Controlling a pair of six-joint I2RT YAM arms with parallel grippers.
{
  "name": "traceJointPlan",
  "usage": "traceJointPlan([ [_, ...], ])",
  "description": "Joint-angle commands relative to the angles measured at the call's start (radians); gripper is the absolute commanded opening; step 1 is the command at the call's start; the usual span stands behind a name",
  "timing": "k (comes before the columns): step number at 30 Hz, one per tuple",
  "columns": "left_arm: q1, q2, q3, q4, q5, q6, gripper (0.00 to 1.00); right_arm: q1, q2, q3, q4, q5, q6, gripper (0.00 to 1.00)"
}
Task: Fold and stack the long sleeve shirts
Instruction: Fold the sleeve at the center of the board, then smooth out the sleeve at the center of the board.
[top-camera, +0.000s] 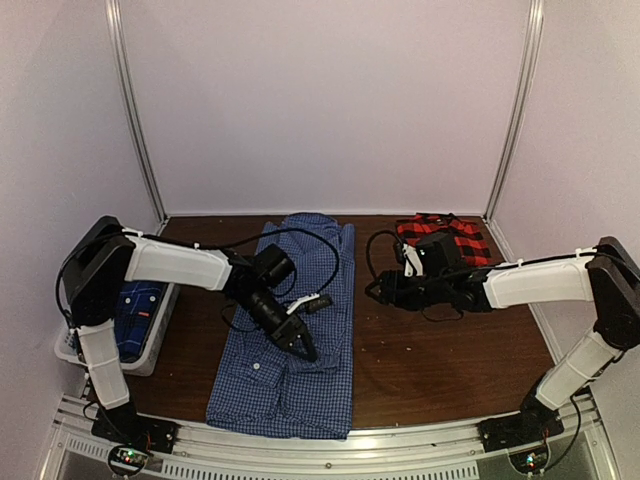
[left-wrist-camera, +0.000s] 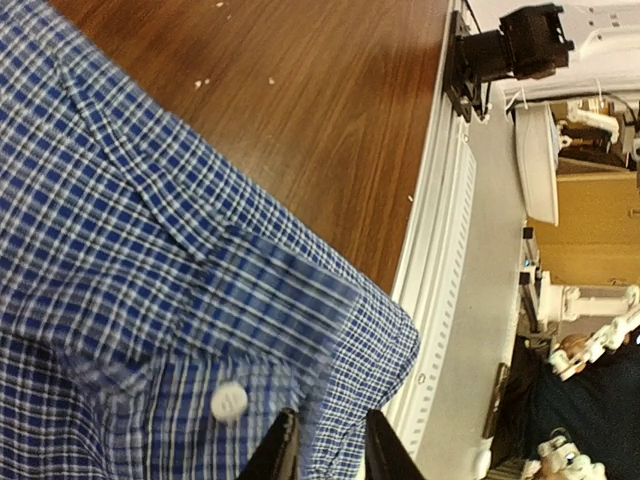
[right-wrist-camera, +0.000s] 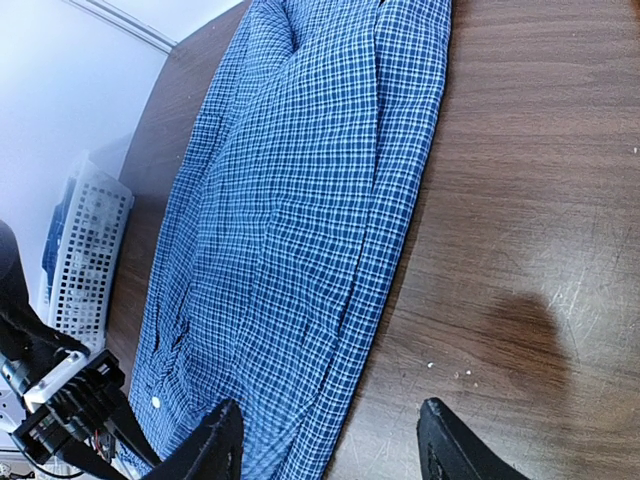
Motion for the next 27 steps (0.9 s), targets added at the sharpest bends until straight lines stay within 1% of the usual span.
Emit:
traceJointPlan([
  [1, -0.012, 0.007, -0.009, 0.007, -0.029, -0.017, 0.28, 0.007, 0.001, -0.011, 0.029, -0.005, 0.010, 0.61],
  [2, -0.012, 0.003, -0.007, 0.014, -0.035, -0.023, 0.31, 0.007, 0.001, -0.010, 0.029, -0.004, 0.010, 0.61],
  [5, -0.010, -0.033, 0.007, 0.055, -0.076, -0.066, 0.48, 0.008, -0.002, -0.007, 0.022, 0.000, 0.007, 0.61],
  [7, -0.005, -0.055, 0.033, 0.069, -0.133, -0.098, 0.53, 0.007, -0.008, -0.004, 0.011, 0.005, 0.001, 0.61],
  [13, 0.065, -0.089, 0.152, 0.086, -0.318, -0.174, 0.52, 0.007, -0.025, 0.001, -0.013, 0.023, -0.010, 0.61],
  [16, 0.108, -0.075, 0.210, 0.092, -0.423, -0.197, 0.49, 0.007, -0.038, -0.005, -0.020, 0.029, -0.010, 0.61],
  [21, 0.171, 0.009, 0.321, 0.102, -0.508, -0.193, 0.48, 0.007, -0.078, -0.016, -0.040, 0.038, -0.012, 0.62],
  [27, 0.215, 0.158, 0.532, 0.087, -0.556, -0.134, 0.48, 0.007, -0.135, -0.029, -0.086, 0.063, -0.019, 0.62],
])
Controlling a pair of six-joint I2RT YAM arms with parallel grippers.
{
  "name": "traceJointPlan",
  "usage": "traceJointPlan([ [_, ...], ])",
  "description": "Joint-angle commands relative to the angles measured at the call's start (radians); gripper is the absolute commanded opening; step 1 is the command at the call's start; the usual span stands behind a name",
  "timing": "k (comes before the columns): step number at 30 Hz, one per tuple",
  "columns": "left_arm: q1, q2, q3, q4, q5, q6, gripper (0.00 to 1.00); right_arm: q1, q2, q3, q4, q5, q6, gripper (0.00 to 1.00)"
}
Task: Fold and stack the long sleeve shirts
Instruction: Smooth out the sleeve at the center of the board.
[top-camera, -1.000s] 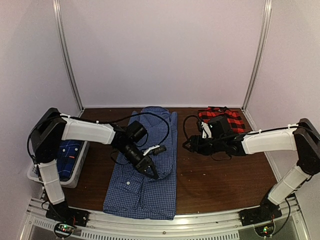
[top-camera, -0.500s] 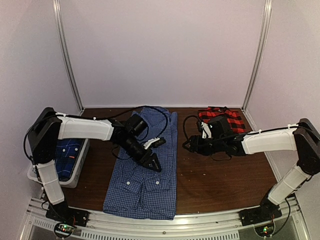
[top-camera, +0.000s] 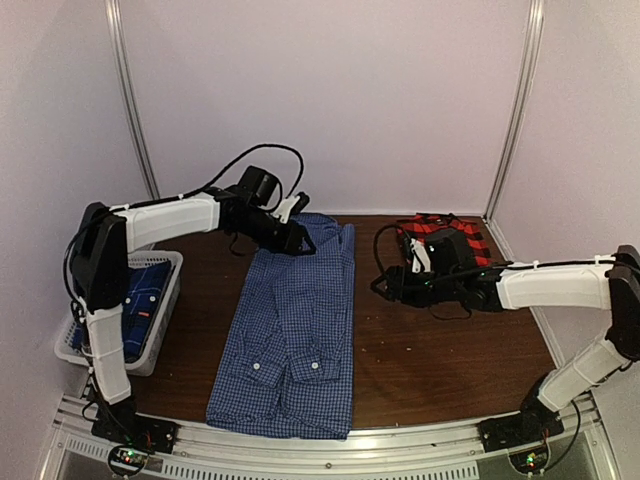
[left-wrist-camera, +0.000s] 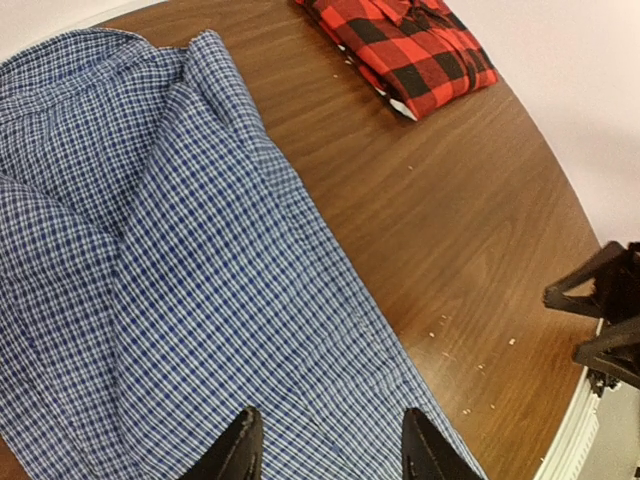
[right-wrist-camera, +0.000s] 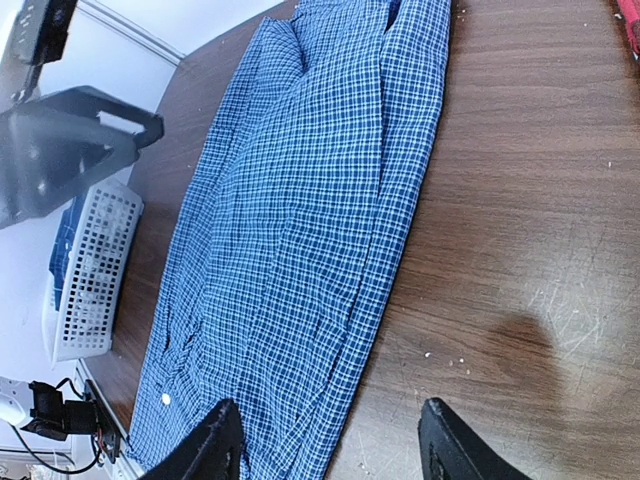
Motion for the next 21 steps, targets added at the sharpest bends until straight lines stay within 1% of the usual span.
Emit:
traceJointPlan([
  [1, 0.025, 0.110, 0.140, 0.014, -0.079, 0.047, 0.48, 0.004, -0.058, -0.021, -0.038, 0.041, -0.011, 0.62],
  [5, 0.047, 0.220, 0.253, 0.016, -0.081, 0.070, 0.50, 0.005, -0.095, -0.035, -0.044, 0.044, -0.003, 0.62],
  [12, 0.062, 0.402, 0.427, 0.018, -0.162, 0.066, 0.50, 0.005, -0.141, -0.051, -0.086, 0.055, 0.000, 0.62],
  [16, 0.070, 0.472, 0.480, 0.023, -0.175, 0.051, 0.50, 0.006, -0.163, -0.065, -0.092, 0.062, 0.007, 0.63],
  [21, 0.080, 0.527, 0.516, 0.026, -0.146, 0.036, 0.50, 0.007, -0.174, -0.082, -0.095, 0.063, 0.015, 0.63],
])
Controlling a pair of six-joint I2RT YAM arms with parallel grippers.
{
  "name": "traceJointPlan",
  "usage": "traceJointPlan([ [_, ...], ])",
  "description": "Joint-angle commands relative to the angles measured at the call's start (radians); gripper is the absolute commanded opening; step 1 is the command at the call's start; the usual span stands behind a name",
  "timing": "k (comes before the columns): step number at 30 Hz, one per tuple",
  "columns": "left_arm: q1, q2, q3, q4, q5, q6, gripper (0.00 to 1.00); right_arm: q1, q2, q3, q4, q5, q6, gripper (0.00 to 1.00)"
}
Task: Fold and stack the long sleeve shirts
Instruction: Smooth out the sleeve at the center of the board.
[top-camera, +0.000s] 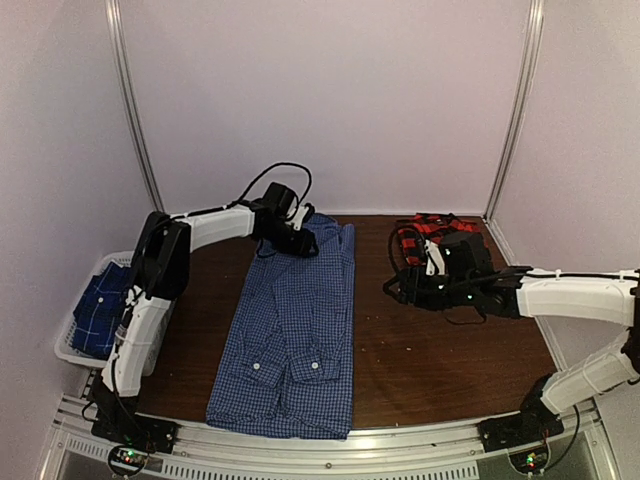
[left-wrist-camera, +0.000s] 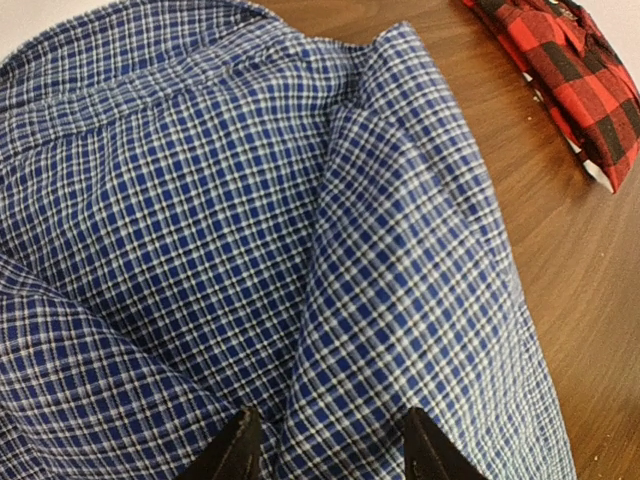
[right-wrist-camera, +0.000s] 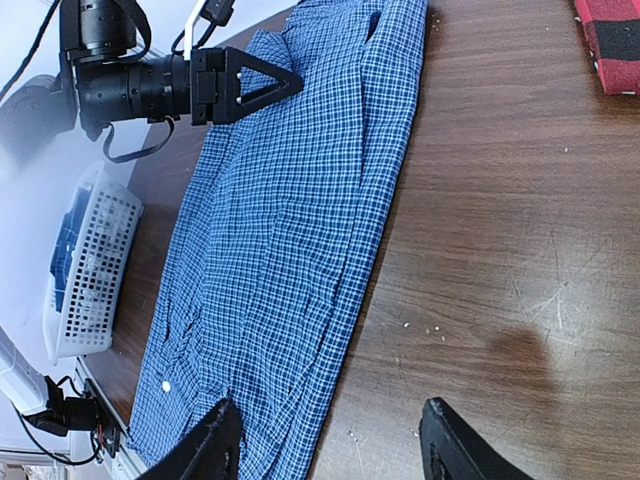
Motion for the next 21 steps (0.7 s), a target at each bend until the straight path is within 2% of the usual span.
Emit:
traceJointPlan([
  [1, 0.012, 0.041, 0.059, 0.027, 0.002, -0.015, 0.50, 0.005, -0.025, -0.025, -0.015, 0.025, 0.013, 0.63],
  [5, 0.015, 0.069, 0.086, 0.027, 0.008, -0.026, 0.49, 0.005, -0.029, -0.034, -0.011, 0.023, 0.021, 0.63],
  [9, 0.018, 0.080, 0.100, 0.032, 0.038, -0.040, 0.42, 0.007, -0.033, -0.042, -0.011, 0.026, 0.025, 0.63],
  [17, 0.018, 0.060, 0.099, 0.034, 0.092, -0.057, 0.14, 0.007, -0.027, -0.048, 0.001, 0.027, 0.029, 0.63],
  [21, 0.018, 0.038, 0.084, 0.041, 0.106, -0.058, 0.05, 0.006, -0.022, -0.048, 0.007, 0.024, 0.031, 0.63],
])
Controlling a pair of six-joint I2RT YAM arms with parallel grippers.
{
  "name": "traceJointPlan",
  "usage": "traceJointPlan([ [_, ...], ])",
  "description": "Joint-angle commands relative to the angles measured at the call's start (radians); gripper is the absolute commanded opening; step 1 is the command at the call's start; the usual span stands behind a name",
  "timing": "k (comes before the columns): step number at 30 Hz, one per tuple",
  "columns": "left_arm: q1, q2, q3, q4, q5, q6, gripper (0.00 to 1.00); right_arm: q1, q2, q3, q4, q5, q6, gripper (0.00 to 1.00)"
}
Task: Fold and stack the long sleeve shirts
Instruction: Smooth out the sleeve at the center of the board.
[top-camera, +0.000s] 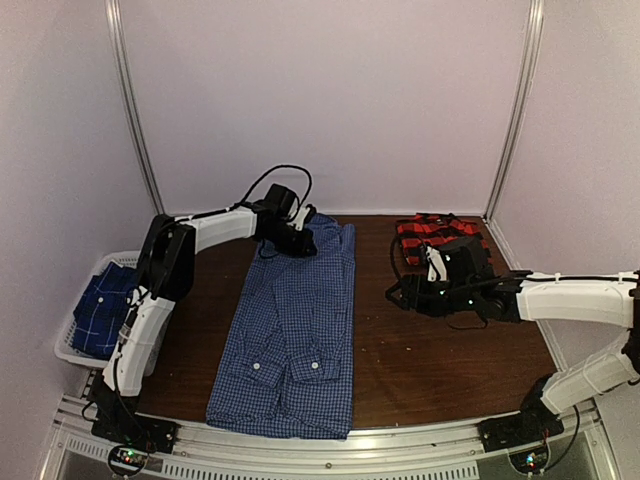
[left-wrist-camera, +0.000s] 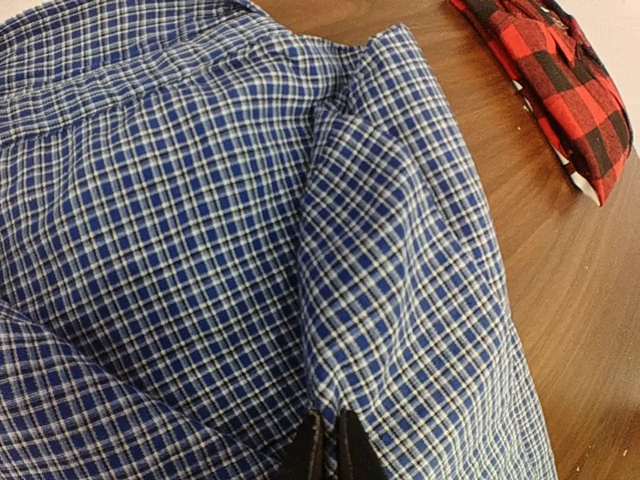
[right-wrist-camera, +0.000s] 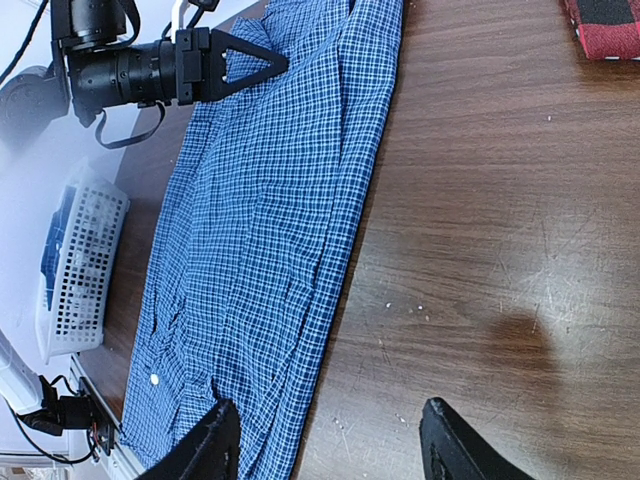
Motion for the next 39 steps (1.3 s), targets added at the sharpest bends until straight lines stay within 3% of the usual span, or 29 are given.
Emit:
traceJointPlan([
  [1, 0.009, -0.036, 0.005, 0.047, 0.038, -0.005, 0.04, 0.005, -0.013, -0.010, 0.015, 0.020, 0.008, 0.63],
  [4, 0.009, -0.056, -0.023, 0.059, 0.035, -0.008, 0.00, 0.006, -0.011, -0.012, 0.017, 0.020, 0.008, 0.63],
  [15, 0.021, -0.198, -0.226, 0.188, -0.073, -0.042, 0.00, 0.009, -0.008, -0.021, 0.029, 0.018, 0.011, 0.63],
  [23, 0.035, -0.160, -0.209, 0.192, -0.045, -0.049, 0.00, 0.012, 0.004, -0.025, 0.031, 0.017, 0.014, 0.63],
  [31, 0.038, -0.086, -0.087, 0.146, -0.018, -0.061, 0.27, 0.014, 0.021, -0.003, 0.031, 0.019, 0.008, 0.63],
  [39, 0.038, -0.185, -0.119, 0.153, -0.037, -0.069, 0.30, 0.014, 0.043, 0.008, 0.031, 0.017, 0.006, 0.63],
])
